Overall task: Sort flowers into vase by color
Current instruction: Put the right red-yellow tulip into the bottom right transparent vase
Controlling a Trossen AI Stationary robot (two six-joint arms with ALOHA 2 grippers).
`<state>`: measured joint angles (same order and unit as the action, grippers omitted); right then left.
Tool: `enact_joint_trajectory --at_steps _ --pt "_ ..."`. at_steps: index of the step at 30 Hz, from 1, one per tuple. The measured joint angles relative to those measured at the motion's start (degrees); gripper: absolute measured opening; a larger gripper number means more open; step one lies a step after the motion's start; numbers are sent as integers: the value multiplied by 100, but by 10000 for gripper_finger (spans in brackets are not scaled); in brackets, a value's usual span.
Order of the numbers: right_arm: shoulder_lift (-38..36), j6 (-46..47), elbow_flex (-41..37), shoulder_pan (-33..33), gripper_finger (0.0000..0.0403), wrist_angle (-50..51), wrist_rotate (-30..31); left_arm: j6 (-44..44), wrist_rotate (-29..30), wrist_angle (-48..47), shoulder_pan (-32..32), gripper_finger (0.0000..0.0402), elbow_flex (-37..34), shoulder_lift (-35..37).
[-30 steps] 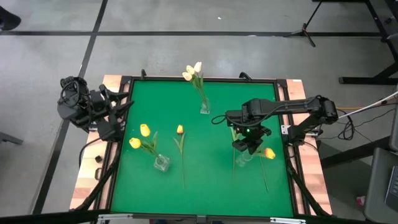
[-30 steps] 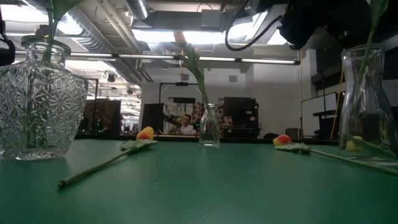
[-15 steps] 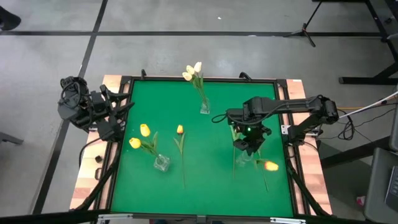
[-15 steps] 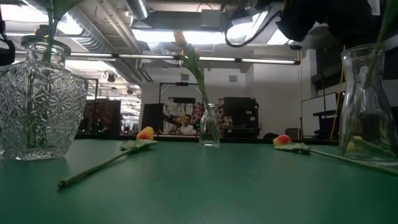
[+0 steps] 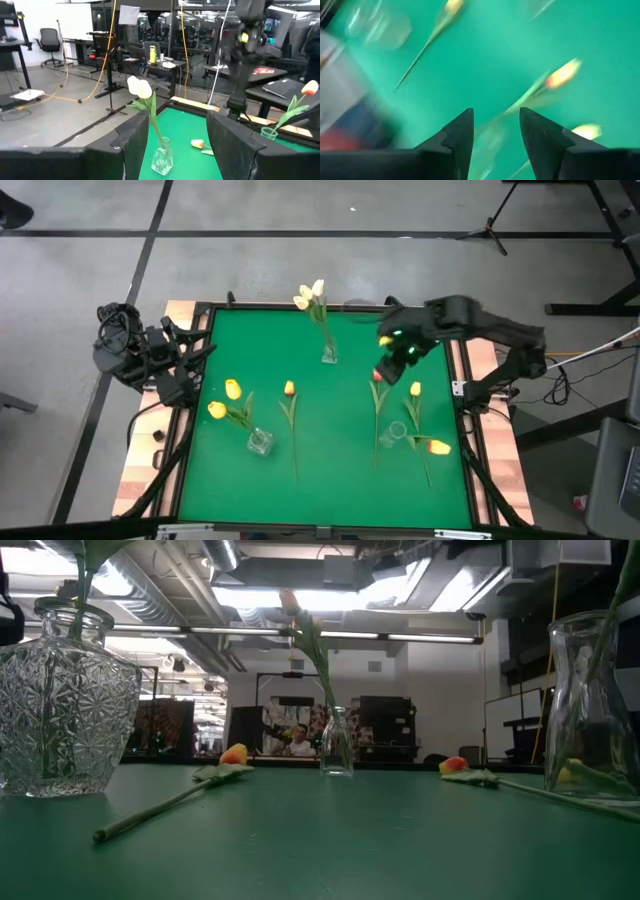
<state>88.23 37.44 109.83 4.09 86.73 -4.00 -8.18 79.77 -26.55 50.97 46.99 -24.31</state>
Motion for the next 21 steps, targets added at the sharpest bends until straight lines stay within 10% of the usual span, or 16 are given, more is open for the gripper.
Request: enact_joint_trajectory --at_steps 3,7,21 --pt "-48 506 368 -122 160 254 1640 -118 0 4 -1 196 1 1" --pt "-64 870 365 -39 160 336 2033 -303 -1 2 -1 196 0 -1" --pt "-94 1138 -2036 694 171 -120 828 -501 -131 2 1 196 1 1"
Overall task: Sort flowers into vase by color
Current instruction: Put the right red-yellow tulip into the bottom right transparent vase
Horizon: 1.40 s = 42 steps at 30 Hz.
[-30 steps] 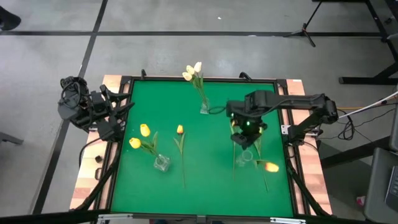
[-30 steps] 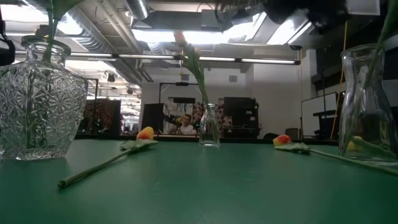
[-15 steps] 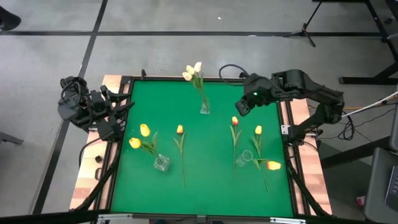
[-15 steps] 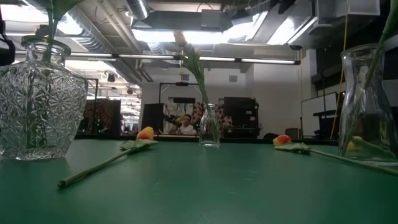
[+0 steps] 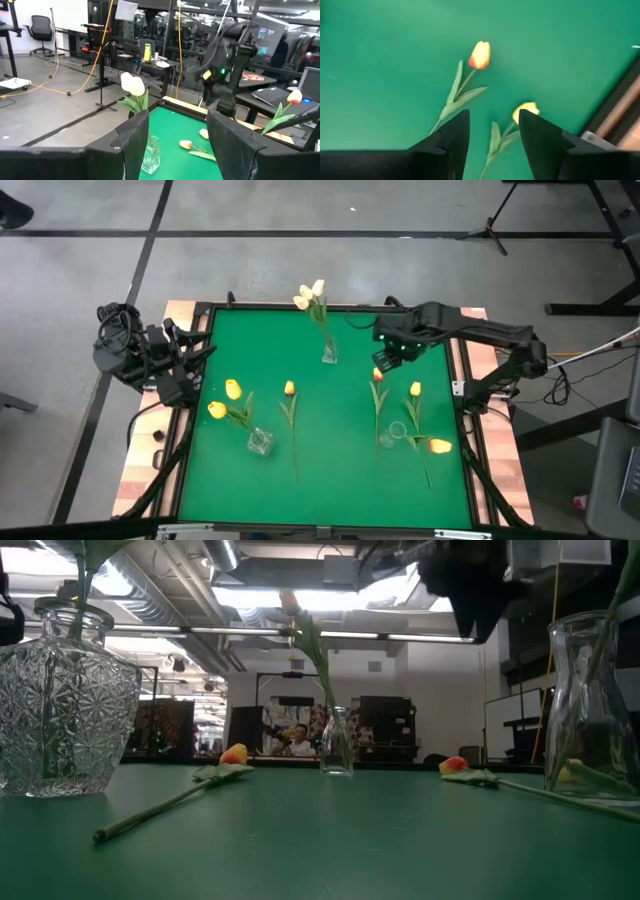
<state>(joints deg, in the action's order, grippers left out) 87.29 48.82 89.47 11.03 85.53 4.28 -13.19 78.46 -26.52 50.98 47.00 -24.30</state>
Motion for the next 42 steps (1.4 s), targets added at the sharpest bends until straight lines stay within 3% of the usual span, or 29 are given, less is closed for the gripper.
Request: enact_joint_trajectory --at_steps 9,15,35,42 --pt "-2 396 -1165 -9 210 -1427 -147 6 0 -54 0 196 0 0" --pt "-4 674 -1992 -13 226 -2433 -725 -12 0 -109 -1 196 -2 -1" --pt "-7 966 -3714 -11 209 -4641 -1198 -39 4 -96 -2 196 0 0" --pt "-7 966 -3956 -11 209 -4773 -1148 -39 7 -96 -1 196 0 -2"
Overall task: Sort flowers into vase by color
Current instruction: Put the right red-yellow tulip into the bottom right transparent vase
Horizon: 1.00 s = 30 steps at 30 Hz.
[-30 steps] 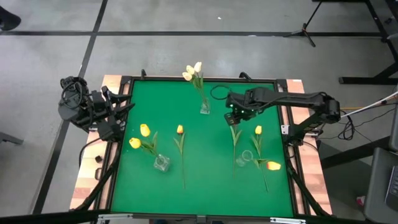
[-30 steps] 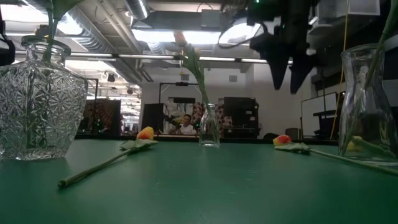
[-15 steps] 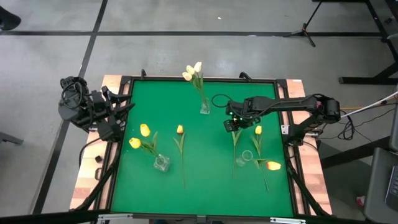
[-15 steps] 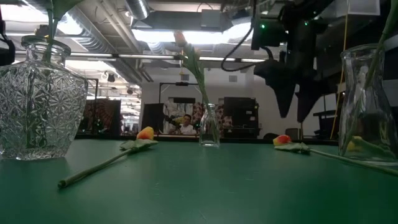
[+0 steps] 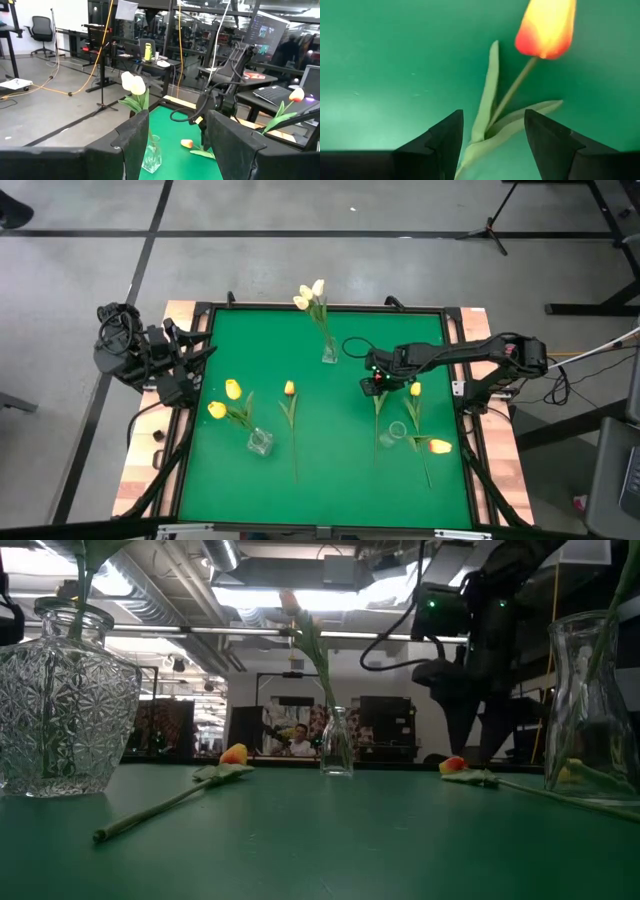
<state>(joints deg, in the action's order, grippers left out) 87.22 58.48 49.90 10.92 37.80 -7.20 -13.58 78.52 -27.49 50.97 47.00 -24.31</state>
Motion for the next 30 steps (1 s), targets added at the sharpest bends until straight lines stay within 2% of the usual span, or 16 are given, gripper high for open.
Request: enact_joint_trajectory --at_steps 6,13,16,20,28,30 --pt "179 25 -187 0 209 -496 -64 0 2 0 -1 196 0 1" --pt "451 26 -189 0 209 -523 -150 0 2 -2 -1 196 0 0" --pt "452 29 -187 0 196 -515 -149 0 4 -1 -1 196 -1 1" --pt "452 43 -189 1 150 -479 -191 0 4 -2 -1 196 0 2" --pt "452 -20 -192 -2 19 -615 -254 2 4 -4 1 196 -2 0" --pt "452 -20 -192 0 10 -767 -287 2 2 -4 -1 196 0 2"
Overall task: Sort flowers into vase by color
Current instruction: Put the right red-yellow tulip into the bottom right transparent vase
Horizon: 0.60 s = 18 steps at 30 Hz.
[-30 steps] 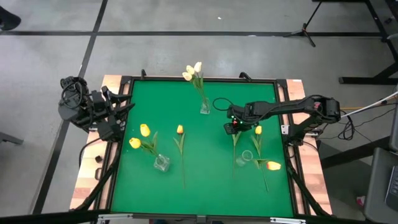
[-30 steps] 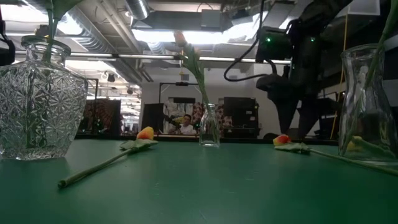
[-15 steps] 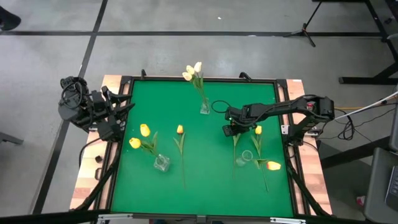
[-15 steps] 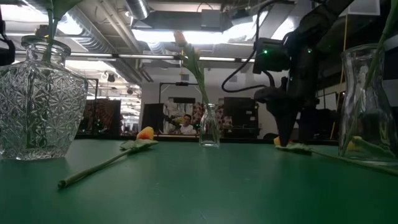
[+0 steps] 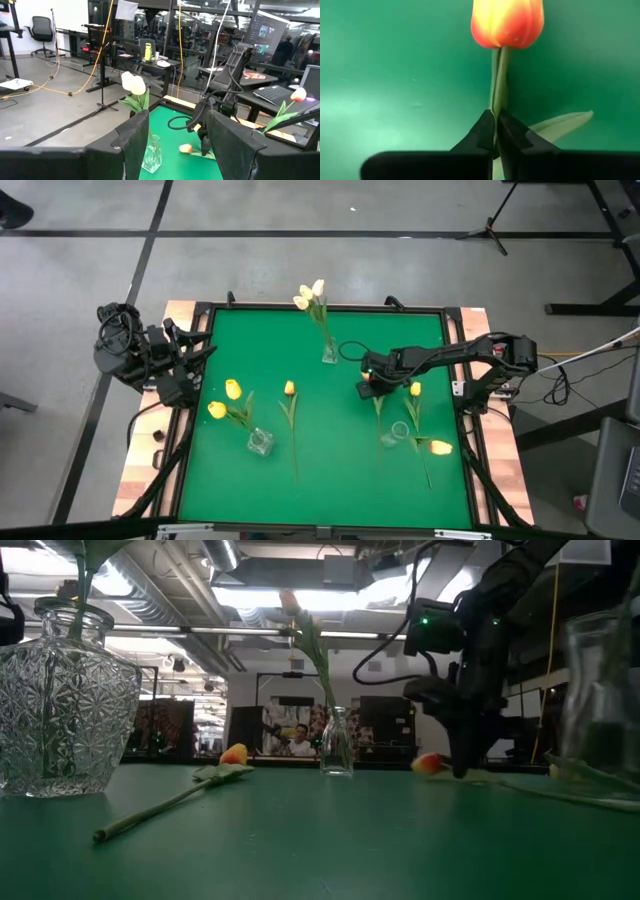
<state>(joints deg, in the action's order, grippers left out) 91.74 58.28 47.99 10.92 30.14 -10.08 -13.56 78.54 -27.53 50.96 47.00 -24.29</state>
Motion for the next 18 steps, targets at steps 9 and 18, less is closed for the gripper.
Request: enact_joint_trajectory --at_steps 9,18 --pt "-13 -164 0 0 7 -698 49 0 2 0 2 196 0 -2" --pt "-326 -218 2 -2 5 -1339 496 0 109 0 0 196 0 -2"
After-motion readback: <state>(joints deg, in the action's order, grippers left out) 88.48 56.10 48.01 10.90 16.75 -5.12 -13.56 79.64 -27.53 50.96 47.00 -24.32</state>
